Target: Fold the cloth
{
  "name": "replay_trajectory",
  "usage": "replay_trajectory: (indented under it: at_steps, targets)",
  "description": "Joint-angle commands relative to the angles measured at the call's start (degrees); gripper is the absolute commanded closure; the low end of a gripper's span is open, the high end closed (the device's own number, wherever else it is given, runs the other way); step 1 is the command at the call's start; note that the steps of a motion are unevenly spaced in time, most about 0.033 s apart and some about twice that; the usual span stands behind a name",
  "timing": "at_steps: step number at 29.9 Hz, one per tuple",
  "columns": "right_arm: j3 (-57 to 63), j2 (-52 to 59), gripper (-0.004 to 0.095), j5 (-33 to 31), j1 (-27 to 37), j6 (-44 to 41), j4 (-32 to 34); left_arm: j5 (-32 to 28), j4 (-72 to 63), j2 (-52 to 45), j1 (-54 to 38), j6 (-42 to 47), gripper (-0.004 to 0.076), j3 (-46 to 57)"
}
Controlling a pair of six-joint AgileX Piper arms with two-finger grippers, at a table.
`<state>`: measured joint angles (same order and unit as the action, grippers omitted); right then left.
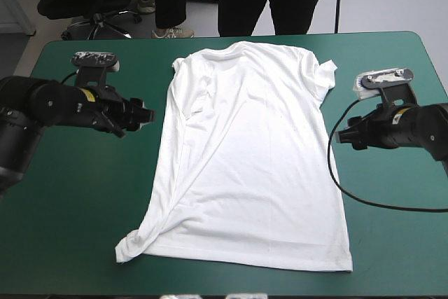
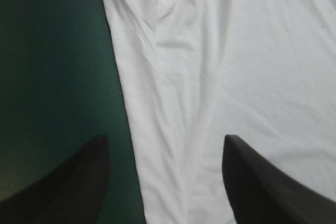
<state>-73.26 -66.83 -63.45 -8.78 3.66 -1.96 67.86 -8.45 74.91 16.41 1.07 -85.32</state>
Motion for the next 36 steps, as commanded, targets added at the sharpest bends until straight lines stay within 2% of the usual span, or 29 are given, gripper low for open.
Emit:
replay_trajectory:
  at_steps: [1,9,20,28,36]
  targets:
    - [-4.83,-1.95,0.0287,2.65,0.18,-0.35,0.44,-2.69,0.98,3.97,0.17,0.33,0.0265,-4.08]
    - [-7.0,-5.37,0.0287,3.72,0.18,-0.16,0.3,-8.95,6.27,14.35,0.17,0.1,0.0265,-4.4]
    - [-7.0,-7.48,0.0287,3.95,0.18,0.87,0.3,-15.32,5.39,27.62,0.17,0.1,0.0265,-6.15]
    - [-7.0,-8.99,0.0287,5.34,0.18,1.12,0.3,-15.56,4.52,35.18,-1.56,-0.15,0.0266,-8.75]
    - [-7.0,-11.98,0.0287,6.58,0.18,1.59,0.18,-15.1,4.25,37.94,-1.56,-1.44,0.0295,-8.9]
